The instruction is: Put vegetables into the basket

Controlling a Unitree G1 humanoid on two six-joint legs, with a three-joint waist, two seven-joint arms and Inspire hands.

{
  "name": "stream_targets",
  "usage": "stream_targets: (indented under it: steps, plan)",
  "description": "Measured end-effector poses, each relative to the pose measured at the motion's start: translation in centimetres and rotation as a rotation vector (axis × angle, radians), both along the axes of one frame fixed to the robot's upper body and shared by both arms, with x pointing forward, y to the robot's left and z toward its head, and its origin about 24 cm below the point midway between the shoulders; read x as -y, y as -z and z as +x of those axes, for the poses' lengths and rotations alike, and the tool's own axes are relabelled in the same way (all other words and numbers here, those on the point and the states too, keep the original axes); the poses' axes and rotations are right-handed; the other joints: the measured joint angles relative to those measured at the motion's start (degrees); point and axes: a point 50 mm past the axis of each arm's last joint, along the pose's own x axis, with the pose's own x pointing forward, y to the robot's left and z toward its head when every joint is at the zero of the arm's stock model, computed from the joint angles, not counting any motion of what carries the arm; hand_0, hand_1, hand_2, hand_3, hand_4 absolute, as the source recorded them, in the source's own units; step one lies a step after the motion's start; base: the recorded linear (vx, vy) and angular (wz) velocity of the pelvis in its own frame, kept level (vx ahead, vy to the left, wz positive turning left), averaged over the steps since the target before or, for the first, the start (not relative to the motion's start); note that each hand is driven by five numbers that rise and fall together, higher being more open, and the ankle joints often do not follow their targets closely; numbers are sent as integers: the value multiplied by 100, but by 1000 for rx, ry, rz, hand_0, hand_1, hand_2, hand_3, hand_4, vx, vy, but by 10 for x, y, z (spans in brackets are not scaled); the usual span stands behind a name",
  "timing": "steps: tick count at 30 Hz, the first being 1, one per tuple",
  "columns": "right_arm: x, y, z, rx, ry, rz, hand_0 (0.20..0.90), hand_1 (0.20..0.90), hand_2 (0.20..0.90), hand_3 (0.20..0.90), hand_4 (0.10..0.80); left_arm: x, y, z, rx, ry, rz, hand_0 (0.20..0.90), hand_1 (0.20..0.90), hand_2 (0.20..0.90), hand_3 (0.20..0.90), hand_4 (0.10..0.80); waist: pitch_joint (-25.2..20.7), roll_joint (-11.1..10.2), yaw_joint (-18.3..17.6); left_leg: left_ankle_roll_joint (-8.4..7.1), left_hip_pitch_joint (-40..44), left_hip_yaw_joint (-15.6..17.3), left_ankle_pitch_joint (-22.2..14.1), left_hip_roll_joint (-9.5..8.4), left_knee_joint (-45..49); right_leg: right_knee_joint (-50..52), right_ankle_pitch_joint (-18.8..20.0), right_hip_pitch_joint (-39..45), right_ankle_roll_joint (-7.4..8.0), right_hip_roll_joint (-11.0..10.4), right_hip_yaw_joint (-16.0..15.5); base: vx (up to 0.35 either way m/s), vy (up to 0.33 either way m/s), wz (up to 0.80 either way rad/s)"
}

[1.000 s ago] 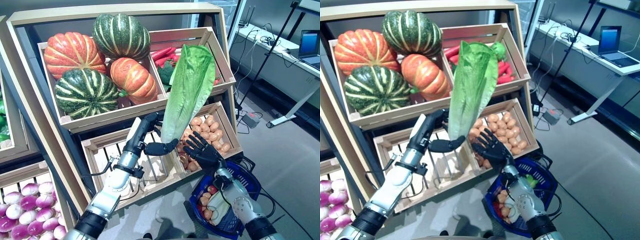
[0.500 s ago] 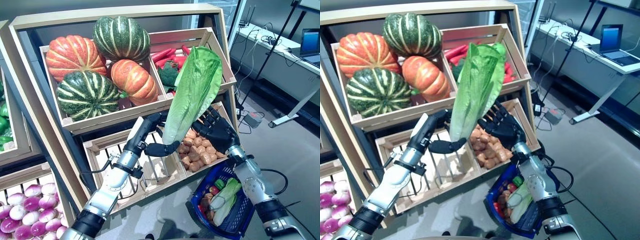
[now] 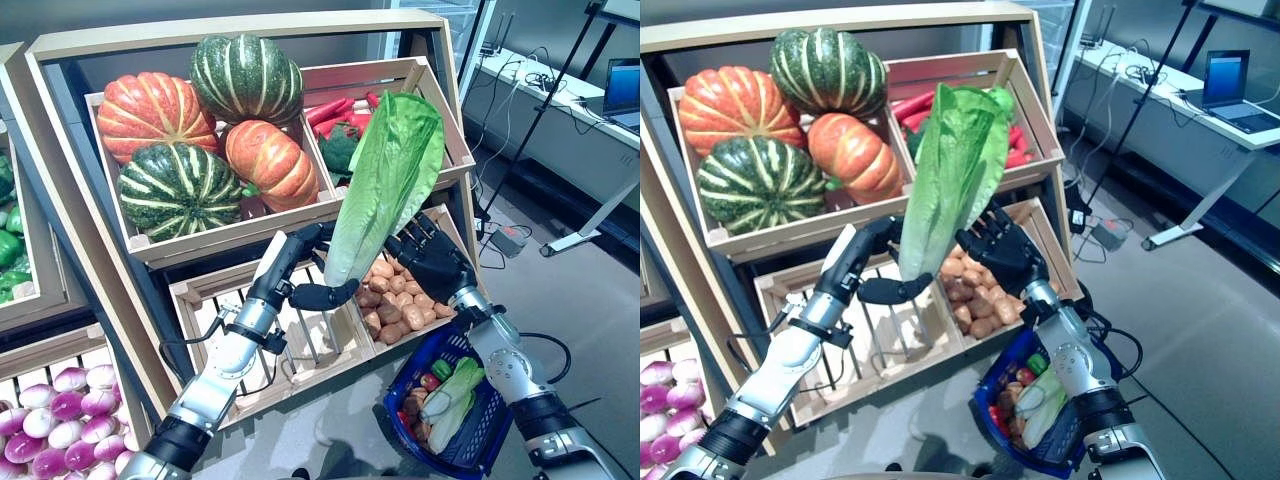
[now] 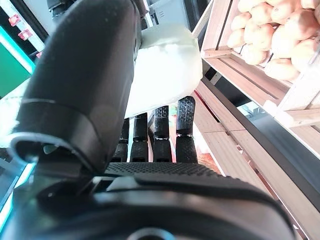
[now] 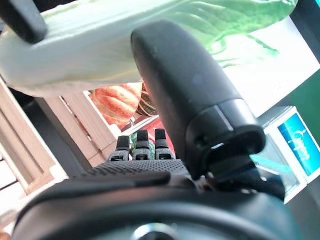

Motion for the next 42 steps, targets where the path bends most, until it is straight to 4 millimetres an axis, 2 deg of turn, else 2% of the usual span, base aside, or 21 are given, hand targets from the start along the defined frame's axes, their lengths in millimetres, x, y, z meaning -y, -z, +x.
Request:
stream_targets:
  steps: [10, 18, 26, 35, 42]
  plan:
    - [-17, 1, -7, 19, -228, 121, 900, 900, 900, 900, 800, -1, -3, 6, 17, -4, 16, 300, 300, 300, 300, 400, -1, 1, 8, -2, -13, -67, 17, -1, 0, -1, -2, 20, 0, -2, -75, -12, -4, 3]
    - [-19, -2, -6, 5, -254, 192, 900, 900, 900, 900, 800, -1, -4, 6, 37, 11, 8, 300, 300, 300, 300, 400, -10, 8, 34, 2, -23, -82, 28, -7, 0, -1, -2, 18, 0, -7, -85, -4, -3, 1]
    - [-19, -4, -5, 0, -266, 233, 900, 900, 900, 900, 800, 3, 8, 8, -77, 56, -163, 300, 300, 300, 300, 400, -56, 61, 64, 2, -24, -81, 28, -7, 0, -1, -2, 17, 0, -5, -84, 0, 0, 0]
    - [-14, -12, -5, 63, -288, 296, 900, 900, 900, 900, 800, 11, 11, 9, -146, 105, -356, 300, 300, 300, 300, 400, -114, 90, 114, 2, -25, -80, 28, -7, 0, -1, -2, 14, 1, -2, -81, 0, 0, 0]
    - [-13, -17, -4, 106, -305, 338, 900, 900, 900, 900, 800, 14, 9, 10, -151, 136, -424, 300, 300, 300, 300, 400, -121, 99, 153, 2, -25, -81, 28, -8, 0, -1, -2, 14, 1, 5, -80, 0, 0, 0]
